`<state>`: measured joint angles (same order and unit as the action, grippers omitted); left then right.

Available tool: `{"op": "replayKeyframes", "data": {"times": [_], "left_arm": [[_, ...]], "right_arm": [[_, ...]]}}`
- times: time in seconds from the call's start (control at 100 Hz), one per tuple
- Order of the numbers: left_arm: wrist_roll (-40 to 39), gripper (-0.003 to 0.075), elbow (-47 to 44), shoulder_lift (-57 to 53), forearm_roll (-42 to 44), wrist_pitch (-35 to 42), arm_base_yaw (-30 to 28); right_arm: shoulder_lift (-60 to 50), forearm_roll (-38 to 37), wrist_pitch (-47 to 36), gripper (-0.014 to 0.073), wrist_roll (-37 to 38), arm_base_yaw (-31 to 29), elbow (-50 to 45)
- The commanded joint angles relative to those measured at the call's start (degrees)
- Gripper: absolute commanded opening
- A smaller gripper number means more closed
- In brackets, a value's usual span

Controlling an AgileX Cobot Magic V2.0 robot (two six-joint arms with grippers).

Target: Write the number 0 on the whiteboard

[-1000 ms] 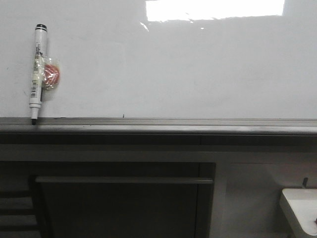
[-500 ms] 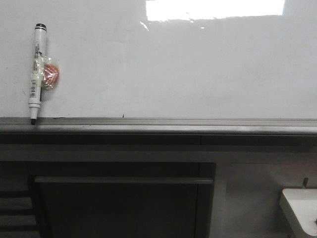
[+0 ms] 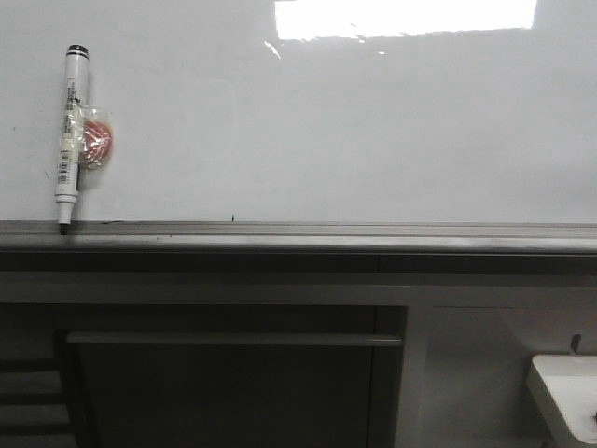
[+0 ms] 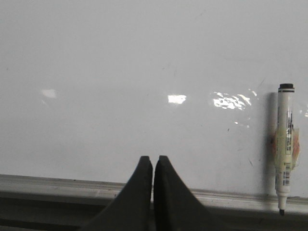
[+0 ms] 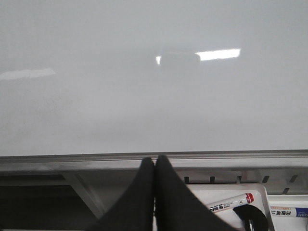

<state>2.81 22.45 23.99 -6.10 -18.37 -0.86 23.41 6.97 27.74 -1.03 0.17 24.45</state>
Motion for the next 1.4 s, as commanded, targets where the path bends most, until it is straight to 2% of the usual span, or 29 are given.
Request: {"op": "replayKeyframes", "data": {"times": [0.0,0.1,0.17,0.26,0.35,0.4,0.45,0.52,0.67,0.87,1.03,1.39], "left_arm": [[-0.4,-0.002,3.3,2.3,-1.9,3.8,-0.1],[-0.4,-0.0017,3.3,3.2,-4.6,4.5,-0.1],[1.3,0.0021,3.3,3.8,-4.9,3.7,0.1],[4.9,0.014,3.3,4.7,-5.2,3.1,0.9],[6.3,0.0318,3.3,5.8,-5.3,4.7,1.7],[6.3,0.0384,3.3,6.5,-5.4,5.9,1.7],[6.3,0.0414,3.2,7.5,-5.3,8.3,1.7],[6.3,0.0403,2.7,9.7,-5.7,12.8,1.8],[6.3,0.0395,2.7,14.6,-10.5,16.5,5.1],[6.3,0.0395,2.7,21.3,-9.6,24.0,18.5],[6.3,0.0388,2.7,26.8,-8.8,30.2,26.2],[6.1,0.0388,2.7,38.6,-15.9,35.7,33.3]], "right_arm": [[1.5,0.4,-4.1,-0.0055,-0.2,-0.2,2.1],[1.6,0.4,-3.7,-0.0055,-0.2,-0.2,2.1],[1.6,0.4,-3.6,-0.0055,-0.2,-0.2,2.1],[1.6,0.4,-3.6,-0.0055,-0.2,-0.2,2.1],[1.6,0.4,-3.4,-0.0055,-0.2,-0.2,2.1],[1.6,0.4,-3.9,-0.0055,-0.2,-0.2,2.1],[1.6,0.4,-5.5,-0.0055,-0.2,-0.2,1.9],[1.6,0.4,-6.4,-0.0055,-0.2,-0.2,1.8],[1.6,0.4,-6.3,-0.0055,-0.2,-0.2,1.8],[1.6,0.4,-6.3,-0.0055,-0.2,-0.2,1.8],[1.6,0.4,-5.7,-0.0055,-0.2,-0.2,1.8],[1.6,0.4,-5.6,-0.0055,-0.2,-0.2,1.8]]}}
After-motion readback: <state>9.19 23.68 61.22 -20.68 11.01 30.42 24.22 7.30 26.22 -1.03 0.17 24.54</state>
